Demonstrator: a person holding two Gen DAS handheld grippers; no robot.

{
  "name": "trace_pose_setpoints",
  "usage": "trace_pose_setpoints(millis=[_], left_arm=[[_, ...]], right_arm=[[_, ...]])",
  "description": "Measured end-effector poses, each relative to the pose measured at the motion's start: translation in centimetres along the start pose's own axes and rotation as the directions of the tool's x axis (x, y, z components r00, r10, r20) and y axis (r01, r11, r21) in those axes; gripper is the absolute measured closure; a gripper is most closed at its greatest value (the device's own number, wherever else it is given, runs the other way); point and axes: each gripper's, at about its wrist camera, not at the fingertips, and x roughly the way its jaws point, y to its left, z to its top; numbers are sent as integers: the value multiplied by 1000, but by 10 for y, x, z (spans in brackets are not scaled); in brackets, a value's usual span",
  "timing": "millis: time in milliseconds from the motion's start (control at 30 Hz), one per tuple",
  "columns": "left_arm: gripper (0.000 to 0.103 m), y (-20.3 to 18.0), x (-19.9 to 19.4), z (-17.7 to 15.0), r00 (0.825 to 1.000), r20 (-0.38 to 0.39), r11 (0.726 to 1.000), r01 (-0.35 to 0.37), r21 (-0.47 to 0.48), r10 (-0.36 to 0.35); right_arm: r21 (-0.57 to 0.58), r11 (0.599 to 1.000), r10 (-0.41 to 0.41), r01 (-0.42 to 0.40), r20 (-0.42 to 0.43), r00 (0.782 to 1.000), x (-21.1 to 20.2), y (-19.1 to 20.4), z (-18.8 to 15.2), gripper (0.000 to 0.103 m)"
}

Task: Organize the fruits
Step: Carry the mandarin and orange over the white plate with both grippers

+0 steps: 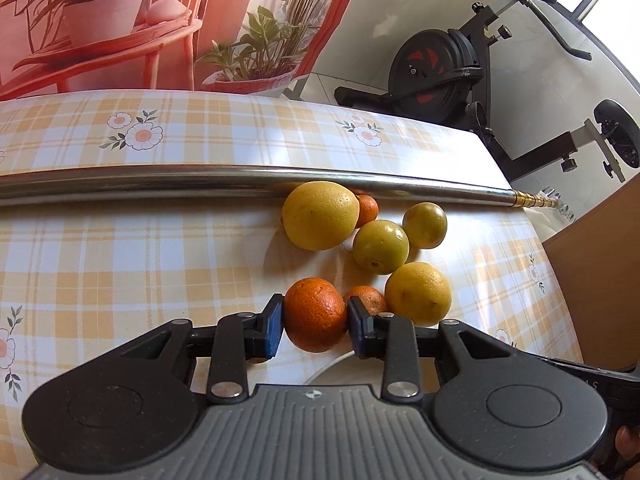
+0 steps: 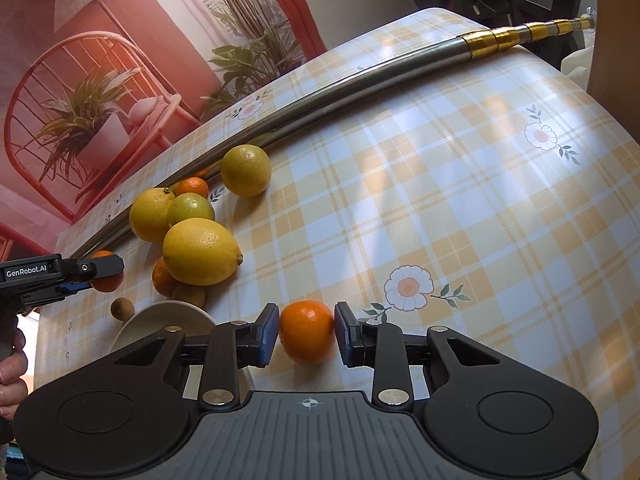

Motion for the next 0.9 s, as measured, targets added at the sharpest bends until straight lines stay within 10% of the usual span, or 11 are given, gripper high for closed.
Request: trace_pose_setpoints(millis=[900], left_arm=[[68,10,-51,-65,996,81,997,-42,63,37]], right_arm=[[-34,999,-2,0,-52,999,17,25,7,69]])
